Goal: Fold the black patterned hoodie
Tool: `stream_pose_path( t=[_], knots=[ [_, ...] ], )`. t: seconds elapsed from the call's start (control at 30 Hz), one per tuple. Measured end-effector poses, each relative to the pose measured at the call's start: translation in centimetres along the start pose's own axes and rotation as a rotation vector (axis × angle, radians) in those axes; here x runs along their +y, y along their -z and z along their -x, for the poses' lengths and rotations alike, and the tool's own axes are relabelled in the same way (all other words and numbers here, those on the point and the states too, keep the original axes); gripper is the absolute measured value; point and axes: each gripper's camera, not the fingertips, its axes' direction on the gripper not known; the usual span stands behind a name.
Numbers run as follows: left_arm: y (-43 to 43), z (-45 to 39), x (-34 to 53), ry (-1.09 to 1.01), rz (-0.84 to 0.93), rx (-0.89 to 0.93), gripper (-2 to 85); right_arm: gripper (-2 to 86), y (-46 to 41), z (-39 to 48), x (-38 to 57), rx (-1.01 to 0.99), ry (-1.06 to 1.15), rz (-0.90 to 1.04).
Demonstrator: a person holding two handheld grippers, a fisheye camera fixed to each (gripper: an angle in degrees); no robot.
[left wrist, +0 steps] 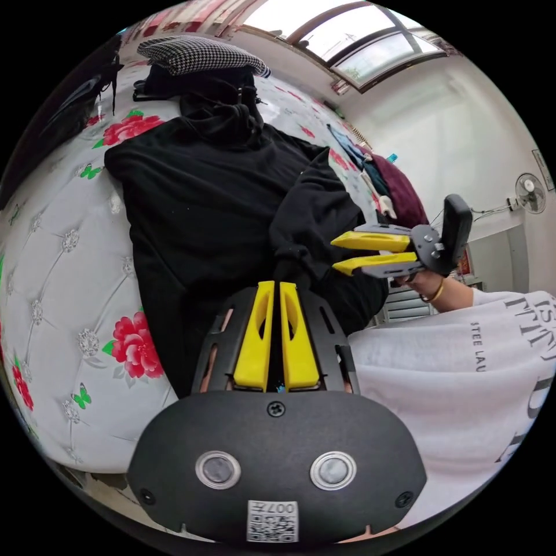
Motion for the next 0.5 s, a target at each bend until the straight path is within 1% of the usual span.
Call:
stream_pose_path(
  t=[0.07, 0.13, 0.17, 0.2, 0.23, 0.3, 0.37, 0.43, 0.47, 0.5],
  knots=[
    [2.3, -0.2, -0.2, 0.017, -0.06, 0.059, -0.6, 4.6, -1.8, 0.6, -0.3, 0.006, 0.05, 0.042],
    [3.9, -0.4, -0.5, 0.026, -0.101, 0.096, -0.6, 2.5, -3.4, 0.9, -0.3, 0.083, 0.066, 0.082],
    [4.8, -0.8, -0.7, 0.02, -0.114, 0.093, -0.6, 1.8, -3.2, 0.9, -0.2, 0.129, 0.059, 0.075],
    [5.3, -1.1, -0.8, 0.013, -0.12, 0.081, -0.6, 1.2, -1.9, 0.9, 0.1, 0.183, 0.056, 0.03],
    [6.4, -1.6, -0.8, -0.01, -0.127, 0.035, -0.6, 0.7, 0.4, 0.8, 0.5, 0.19, 0.048, -0.044],
    [7.6, -2.2, -0.2, -0.053, -0.101, -0.06, -0.3, 0.3, 4.0, 0.6, 1.8, 0.169, 0.063, -0.141],
    [7.2, -1.4, 0.5, -0.048, -0.066, -0.032, 0.2, 0.1, 5.9, 0.4, 3.2, 0.101, 0.111, -0.192],
    [5.3, 0.0, 1.5, -0.001, -0.002, 0.001, 1.4, 0.1, 3.7, 0.0, 4.3, 0.025, 0.147, -0.124],
    [3.6, 0.8, 2.1, 0.032, 0.055, -0.027, 3.2, 0.1, 2.4, -0.2, 4.6, 0.024, 0.147, -0.098],
    [2.3, 1.3, 2.8, 0.058, 0.104, -0.08, 6.0, 0.2, -0.3, -0.7, 5.0, 0.032, 0.129, -0.03]
  ],
)
